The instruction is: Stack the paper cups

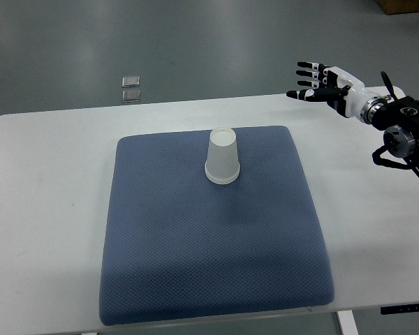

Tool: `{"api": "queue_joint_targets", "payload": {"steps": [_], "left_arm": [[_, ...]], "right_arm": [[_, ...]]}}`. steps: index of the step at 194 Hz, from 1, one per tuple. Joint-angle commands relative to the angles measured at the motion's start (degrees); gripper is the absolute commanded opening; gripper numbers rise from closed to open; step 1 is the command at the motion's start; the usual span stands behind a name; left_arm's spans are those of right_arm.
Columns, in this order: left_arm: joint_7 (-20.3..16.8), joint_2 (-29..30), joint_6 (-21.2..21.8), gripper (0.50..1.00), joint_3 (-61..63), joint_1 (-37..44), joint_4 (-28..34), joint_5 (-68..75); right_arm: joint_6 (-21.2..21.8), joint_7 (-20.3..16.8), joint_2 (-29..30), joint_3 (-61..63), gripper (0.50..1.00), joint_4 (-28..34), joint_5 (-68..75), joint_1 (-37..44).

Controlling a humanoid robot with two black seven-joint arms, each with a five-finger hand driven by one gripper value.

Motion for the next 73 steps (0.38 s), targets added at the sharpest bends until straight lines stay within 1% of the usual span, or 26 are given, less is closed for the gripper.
{"api": "queue_joint_targets", "payload": {"steps": [1,73], "left_arm": [[-0.07,0.00,0.00,1.000,0.01,0.00,-0.05,0.01],[0.02,0.00,0.00,1.000,-0.08,0.00,0.03,-0.08]], "right_arm": [[-0.60,0.24,0.37,2.05,0.924,0.30,4.19,-2.15],[-0.60,0.16,3.10,2.31,0.924,0.38,4.72,-4.61]]}}
